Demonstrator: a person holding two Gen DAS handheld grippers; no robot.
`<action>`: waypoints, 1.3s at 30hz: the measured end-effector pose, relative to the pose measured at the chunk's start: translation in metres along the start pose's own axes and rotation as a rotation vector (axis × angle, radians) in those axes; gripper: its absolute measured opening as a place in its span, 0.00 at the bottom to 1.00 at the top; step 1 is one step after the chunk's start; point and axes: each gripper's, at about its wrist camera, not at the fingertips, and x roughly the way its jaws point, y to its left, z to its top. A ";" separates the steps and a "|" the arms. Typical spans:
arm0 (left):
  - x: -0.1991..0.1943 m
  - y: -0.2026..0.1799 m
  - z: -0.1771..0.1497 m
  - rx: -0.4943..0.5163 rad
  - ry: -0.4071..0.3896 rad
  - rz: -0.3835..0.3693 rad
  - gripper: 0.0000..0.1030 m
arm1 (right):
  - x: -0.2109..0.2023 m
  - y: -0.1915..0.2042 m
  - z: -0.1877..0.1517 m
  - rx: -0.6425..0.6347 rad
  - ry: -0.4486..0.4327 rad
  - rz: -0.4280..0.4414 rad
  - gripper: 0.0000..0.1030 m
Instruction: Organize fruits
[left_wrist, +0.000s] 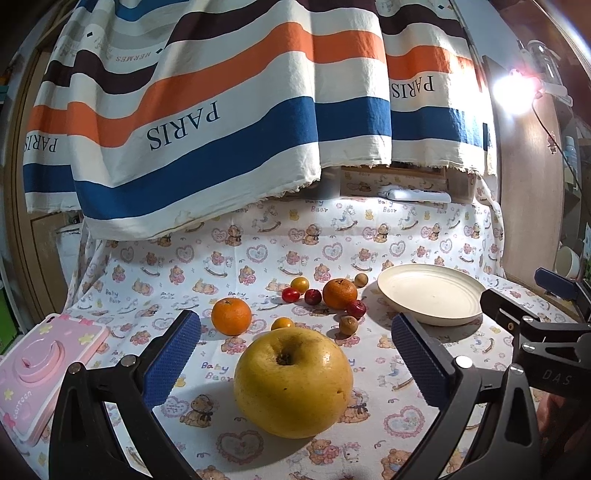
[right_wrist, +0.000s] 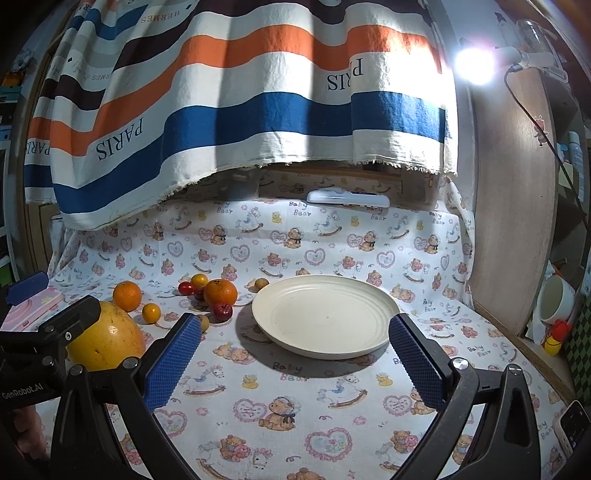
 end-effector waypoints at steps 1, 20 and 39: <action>0.000 0.001 0.000 -0.001 0.000 0.002 1.00 | 0.001 0.001 0.000 -0.002 0.005 -0.002 0.99; -0.001 -0.004 0.000 0.015 0.001 -0.011 1.00 | 0.002 0.006 -0.001 -0.013 0.006 0.015 0.99; 0.002 -0.001 -0.002 -0.001 0.020 0.022 1.00 | 0.001 0.006 0.000 -0.012 0.000 0.011 0.99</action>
